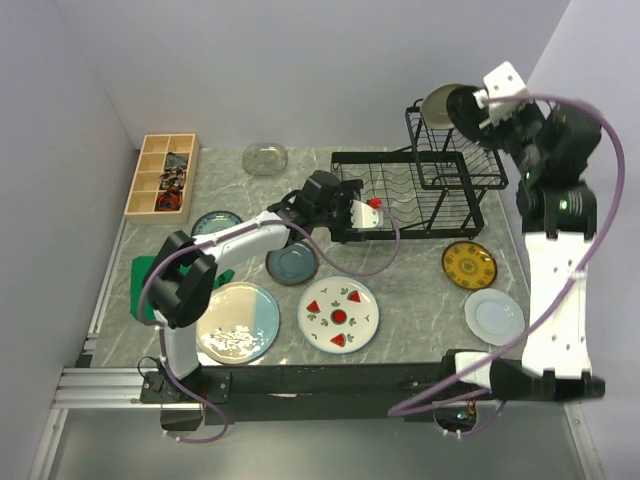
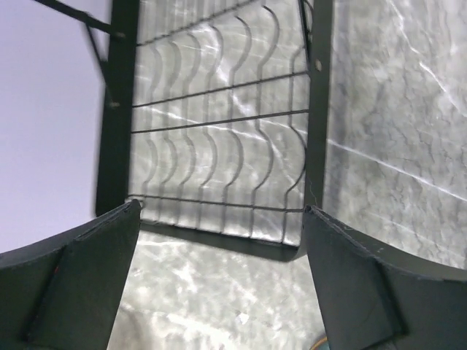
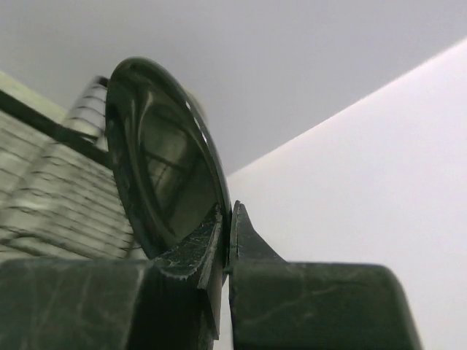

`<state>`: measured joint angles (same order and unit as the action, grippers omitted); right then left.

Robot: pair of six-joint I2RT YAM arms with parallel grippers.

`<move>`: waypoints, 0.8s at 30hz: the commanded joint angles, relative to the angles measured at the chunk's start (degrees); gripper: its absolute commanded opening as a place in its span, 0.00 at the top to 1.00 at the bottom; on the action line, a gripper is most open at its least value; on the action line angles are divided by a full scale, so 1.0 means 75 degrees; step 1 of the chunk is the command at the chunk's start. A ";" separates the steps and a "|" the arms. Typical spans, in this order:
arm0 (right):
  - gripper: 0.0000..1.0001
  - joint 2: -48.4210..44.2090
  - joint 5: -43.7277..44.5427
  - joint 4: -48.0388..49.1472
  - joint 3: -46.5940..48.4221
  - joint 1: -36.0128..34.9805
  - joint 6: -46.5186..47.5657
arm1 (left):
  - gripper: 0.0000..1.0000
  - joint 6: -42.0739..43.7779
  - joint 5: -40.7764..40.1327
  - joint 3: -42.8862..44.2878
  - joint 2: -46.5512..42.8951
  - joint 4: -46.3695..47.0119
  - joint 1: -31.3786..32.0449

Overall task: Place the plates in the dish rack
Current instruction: Move the dish rack, then insert the plate into the dish rack

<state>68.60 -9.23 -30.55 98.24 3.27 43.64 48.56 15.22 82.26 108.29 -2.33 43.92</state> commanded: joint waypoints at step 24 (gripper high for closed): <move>1.00 0.5220 -0.1065 -0.1974 0.5546 -0.0096 0.8842 | 0.01 -0.2478 -0.2393 -0.3948 -0.5017 0.0334 0.0929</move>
<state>107.02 -13.82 -46.41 136.51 2.87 104.81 30.72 -1.83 52.16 71.22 -2.09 50.83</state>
